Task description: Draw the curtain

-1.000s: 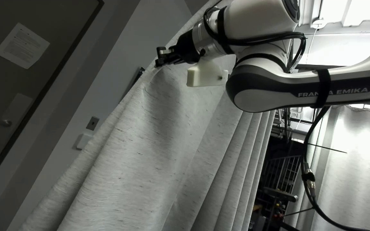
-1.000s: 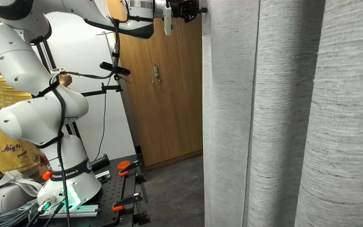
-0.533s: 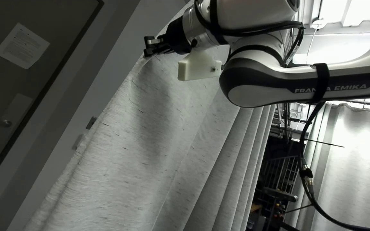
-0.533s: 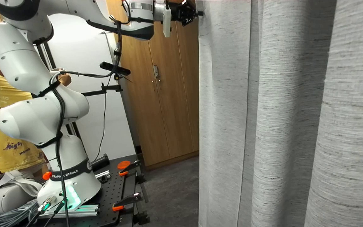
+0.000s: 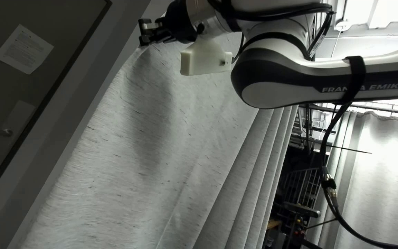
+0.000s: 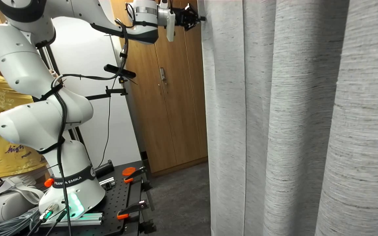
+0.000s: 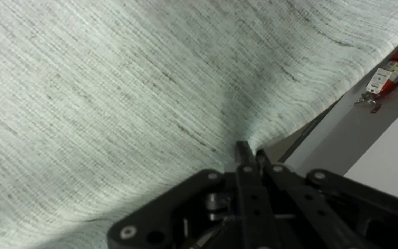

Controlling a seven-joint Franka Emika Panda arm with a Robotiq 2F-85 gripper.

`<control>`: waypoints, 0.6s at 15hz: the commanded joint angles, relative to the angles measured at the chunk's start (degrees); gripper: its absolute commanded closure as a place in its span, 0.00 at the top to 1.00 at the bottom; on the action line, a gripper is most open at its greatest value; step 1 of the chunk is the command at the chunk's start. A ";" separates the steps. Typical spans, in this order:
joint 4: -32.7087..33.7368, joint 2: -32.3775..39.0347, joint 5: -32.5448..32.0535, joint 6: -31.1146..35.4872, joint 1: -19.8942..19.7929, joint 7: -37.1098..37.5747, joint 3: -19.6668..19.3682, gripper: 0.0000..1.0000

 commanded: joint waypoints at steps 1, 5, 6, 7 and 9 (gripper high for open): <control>-4.12 1.21 -0.37 1.89 1.91 1.75 4.91 0.00; -4.70 0.30 -0.90 2.56 1.74 2.74 7.76 0.00; -4.53 0.11 -1.02 2.71 1.26 3.24 8.45 0.00; -4.36 -0.07 -1.10 2.84 0.83 3.80 9.01 0.00; -4.34 -0.88 -1.06 2.97 0.85 4.43 9.43 0.00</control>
